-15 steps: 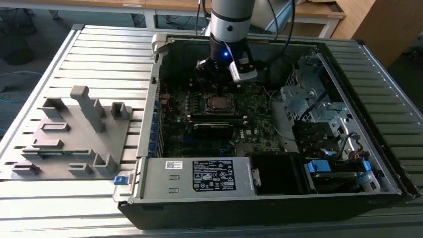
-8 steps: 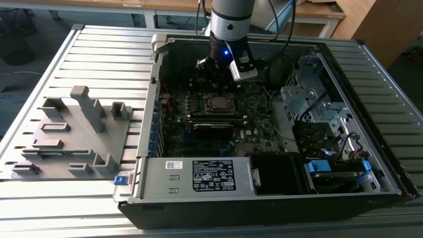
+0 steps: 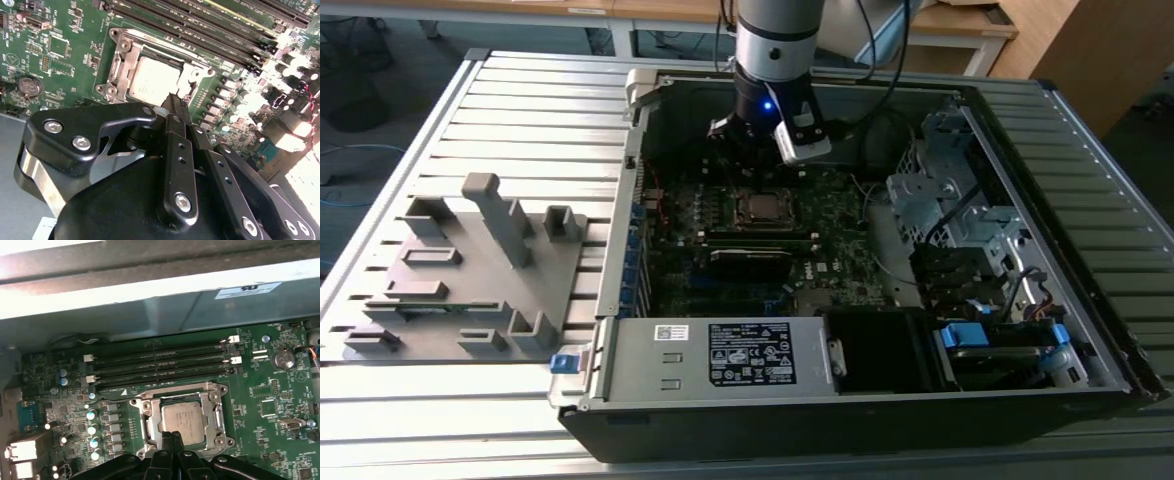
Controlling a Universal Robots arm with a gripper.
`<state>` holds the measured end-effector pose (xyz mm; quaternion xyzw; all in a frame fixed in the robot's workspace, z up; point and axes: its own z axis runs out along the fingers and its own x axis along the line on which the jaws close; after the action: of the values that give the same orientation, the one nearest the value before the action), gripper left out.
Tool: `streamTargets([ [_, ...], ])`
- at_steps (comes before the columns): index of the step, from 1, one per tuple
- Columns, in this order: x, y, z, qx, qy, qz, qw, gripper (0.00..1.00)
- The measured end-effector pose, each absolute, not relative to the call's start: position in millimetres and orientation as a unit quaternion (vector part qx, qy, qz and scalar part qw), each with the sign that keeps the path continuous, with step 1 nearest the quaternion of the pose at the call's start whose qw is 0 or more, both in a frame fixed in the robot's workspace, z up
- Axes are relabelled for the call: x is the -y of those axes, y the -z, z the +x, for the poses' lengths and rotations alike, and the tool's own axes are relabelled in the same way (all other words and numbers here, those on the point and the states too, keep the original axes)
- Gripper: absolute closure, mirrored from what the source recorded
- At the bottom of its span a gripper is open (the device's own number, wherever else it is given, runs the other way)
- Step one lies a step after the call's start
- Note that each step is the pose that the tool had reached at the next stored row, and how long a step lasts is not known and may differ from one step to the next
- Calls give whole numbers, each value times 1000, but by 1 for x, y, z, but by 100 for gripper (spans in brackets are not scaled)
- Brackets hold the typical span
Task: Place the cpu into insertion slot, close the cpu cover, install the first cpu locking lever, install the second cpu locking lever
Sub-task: 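Install the first cpu locking lever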
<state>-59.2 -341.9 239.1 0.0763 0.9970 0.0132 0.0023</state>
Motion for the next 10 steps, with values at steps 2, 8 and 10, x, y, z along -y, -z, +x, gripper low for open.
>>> streamTargets([
  [2, 342, -239, -60, -997, -13, 76, 2, 90],
  [8, 342, -242, -60, -997, -13, 76, 2, 90],
  [10, 342, -245, -60, -997, -13, 76, 2, 90],
])
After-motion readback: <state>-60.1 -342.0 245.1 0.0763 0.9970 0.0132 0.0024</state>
